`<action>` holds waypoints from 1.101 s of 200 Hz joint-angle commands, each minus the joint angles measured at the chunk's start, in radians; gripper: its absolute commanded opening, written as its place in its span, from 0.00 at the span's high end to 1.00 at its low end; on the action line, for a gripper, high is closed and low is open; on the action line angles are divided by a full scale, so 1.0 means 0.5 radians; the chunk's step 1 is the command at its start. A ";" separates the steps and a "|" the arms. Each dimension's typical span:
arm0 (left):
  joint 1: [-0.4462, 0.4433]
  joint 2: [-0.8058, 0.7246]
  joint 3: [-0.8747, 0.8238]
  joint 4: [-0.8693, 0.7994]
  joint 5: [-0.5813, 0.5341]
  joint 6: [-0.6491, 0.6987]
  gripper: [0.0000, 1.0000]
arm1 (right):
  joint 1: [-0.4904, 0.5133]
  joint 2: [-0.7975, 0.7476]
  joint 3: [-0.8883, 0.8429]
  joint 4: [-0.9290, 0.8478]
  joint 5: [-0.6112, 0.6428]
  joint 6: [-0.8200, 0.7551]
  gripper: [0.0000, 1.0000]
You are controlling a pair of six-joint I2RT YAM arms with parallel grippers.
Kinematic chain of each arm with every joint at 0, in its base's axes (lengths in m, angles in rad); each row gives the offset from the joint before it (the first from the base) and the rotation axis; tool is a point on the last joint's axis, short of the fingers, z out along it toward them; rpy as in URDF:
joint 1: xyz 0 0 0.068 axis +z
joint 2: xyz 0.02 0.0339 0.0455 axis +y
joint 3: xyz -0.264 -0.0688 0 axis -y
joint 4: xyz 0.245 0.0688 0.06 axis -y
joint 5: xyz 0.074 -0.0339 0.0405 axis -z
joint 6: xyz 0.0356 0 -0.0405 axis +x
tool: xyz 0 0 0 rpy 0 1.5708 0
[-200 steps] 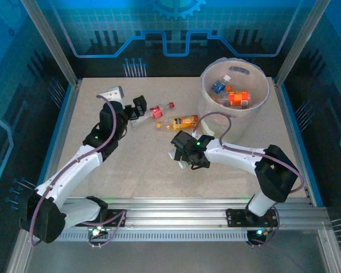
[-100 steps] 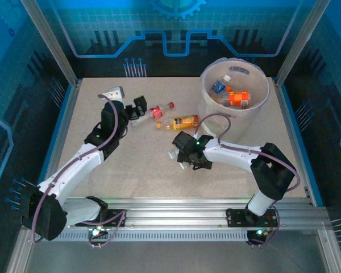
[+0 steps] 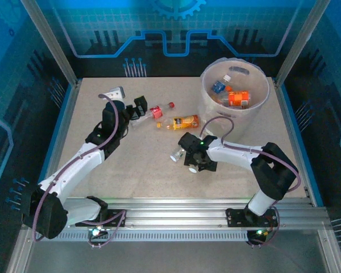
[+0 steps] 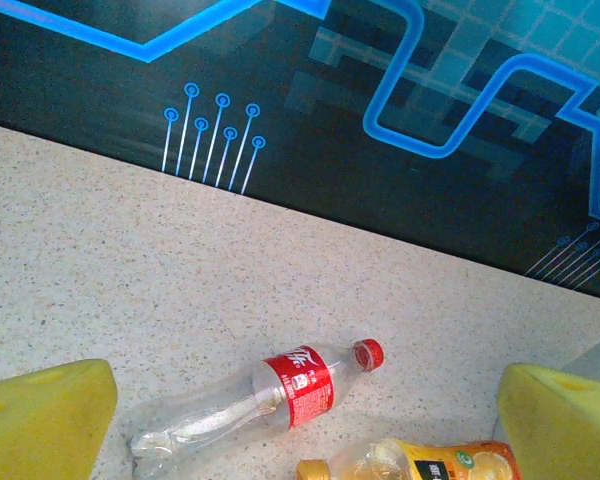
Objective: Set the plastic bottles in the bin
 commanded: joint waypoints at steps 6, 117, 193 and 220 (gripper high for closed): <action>0.019 0.009 0.010 0.030 0.004 -0.025 0.01 | -0.024 0.093 0.037 0.021 -0.053 -0.073 0.16; 0.019 0.015 0.013 0.024 -0.009 -0.027 0.01 | 0.033 0.151 0.068 -0.072 -0.028 -0.095 0.52; 0.019 0.019 0.015 0.017 -0.020 -0.049 0.01 | 0.144 -0.173 0.125 -0.464 0.113 -0.127 0.75; 0.019 0.016 0.017 0.000 -0.064 -0.091 0.01 | 0.199 -0.257 0.231 -0.598 0.068 -0.295 0.77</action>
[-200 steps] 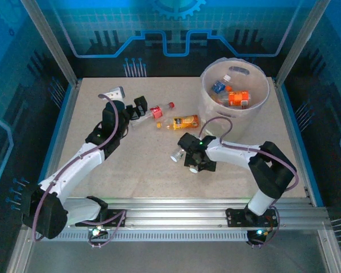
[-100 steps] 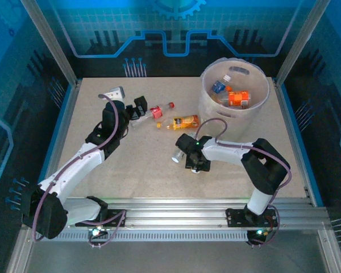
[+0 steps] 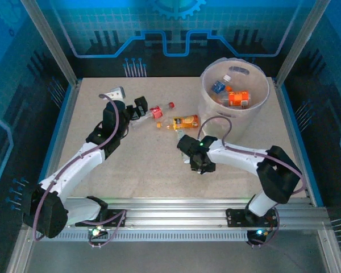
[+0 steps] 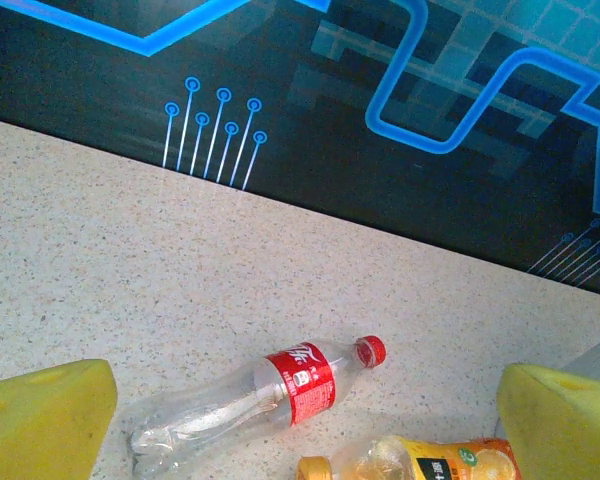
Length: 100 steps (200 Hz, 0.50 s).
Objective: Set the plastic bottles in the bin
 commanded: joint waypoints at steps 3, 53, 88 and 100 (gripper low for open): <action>0.019 -0.003 0.016 -0.001 -0.071 -0.083 0.01 | 0.064 -0.100 0.138 -0.233 0.008 -0.163 0.77; 0.019 -0.025 0.004 -0.013 -0.130 -0.120 0.01 | 0.100 -0.149 0.583 -0.345 -0.180 -0.586 0.84; 0.021 -0.040 -0.002 -0.021 -0.157 -0.103 0.01 | 0.091 -0.108 1.049 -0.432 -0.237 -0.938 0.85; 0.019 -0.050 -0.005 -0.024 -0.162 -0.096 0.01 | 0.070 -0.081 1.218 -0.467 -0.231 -1.030 0.85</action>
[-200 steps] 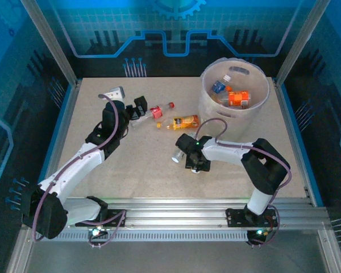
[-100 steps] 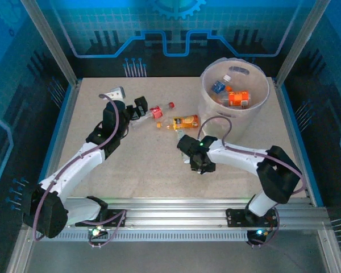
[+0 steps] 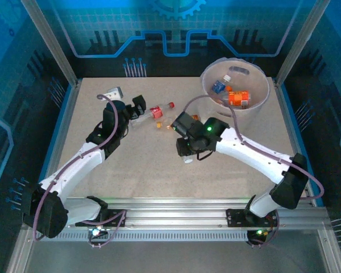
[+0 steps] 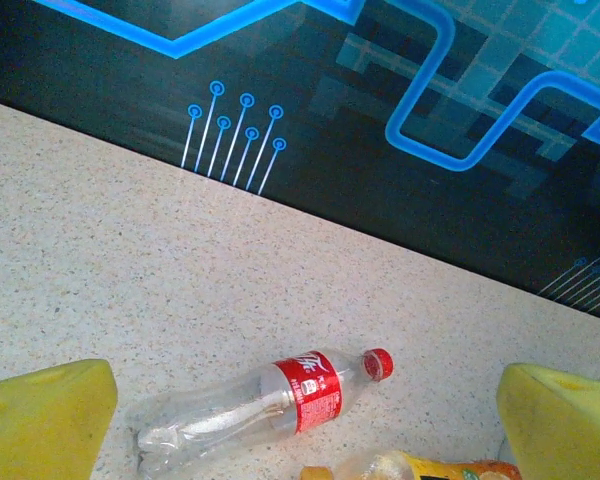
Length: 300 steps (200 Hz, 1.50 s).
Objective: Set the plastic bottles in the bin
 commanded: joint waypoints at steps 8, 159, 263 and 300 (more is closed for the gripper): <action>0.016 -0.054 -0.010 -0.009 -0.066 0.000 0.01 | -0.022 0.022 0.396 -0.151 -0.050 -0.370 0.85; 0.018 -0.094 -0.033 0.022 -0.070 0.080 0.01 | -1.259 0.026 0.969 -0.145 -0.611 -0.422 0.81; 0.018 -0.083 -0.050 0.031 -0.079 0.059 0.01 | -1.359 0.389 1.216 -0.286 -0.518 -0.446 0.70; 0.019 -0.078 -0.057 0.031 -0.085 0.058 0.01 | -1.357 0.462 1.248 -0.317 -0.477 -0.441 0.65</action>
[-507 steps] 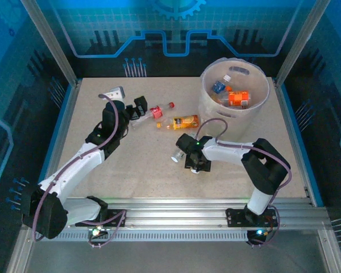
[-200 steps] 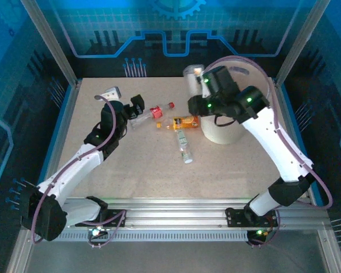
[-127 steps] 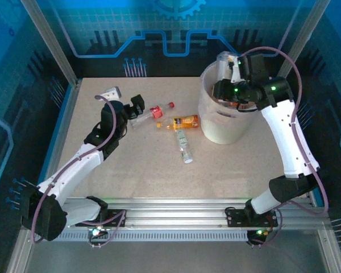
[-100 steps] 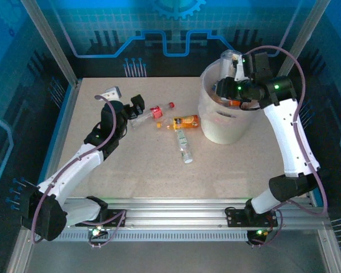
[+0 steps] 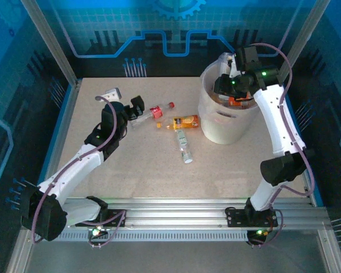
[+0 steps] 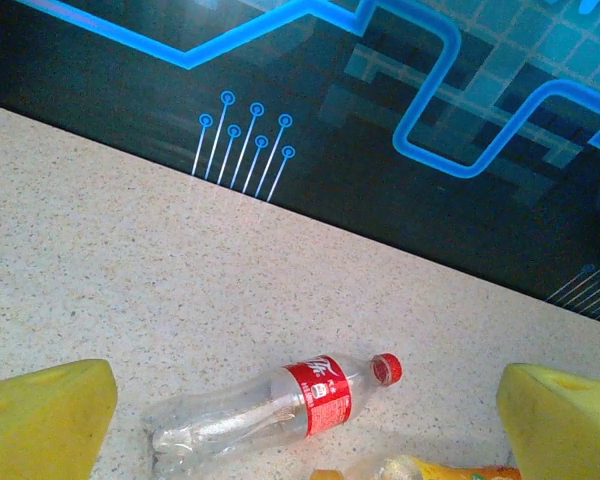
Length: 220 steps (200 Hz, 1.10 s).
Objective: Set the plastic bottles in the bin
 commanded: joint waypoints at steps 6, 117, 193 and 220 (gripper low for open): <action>0.015 -0.027 -0.025 0.031 -0.055 0.036 0.01 | -0.021 0.036 0.078 -0.062 0.049 -0.022 0.62; 0.016 -0.015 -0.031 0.037 -0.082 0.015 0.01 | -0.019 0.136 0.029 0.006 0.107 0.041 0.45; 0.015 -0.007 -0.031 0.031 -0.086 0.009 0.01 | -0.016 0.095 0.011 0.104 -0.009 0.043 0.42; 0.016 -0.008 -0.028 0.020 -0.088 0.011 0.01 | 0.001 0.112 0.012 0.160 -0.071 0.032 0.47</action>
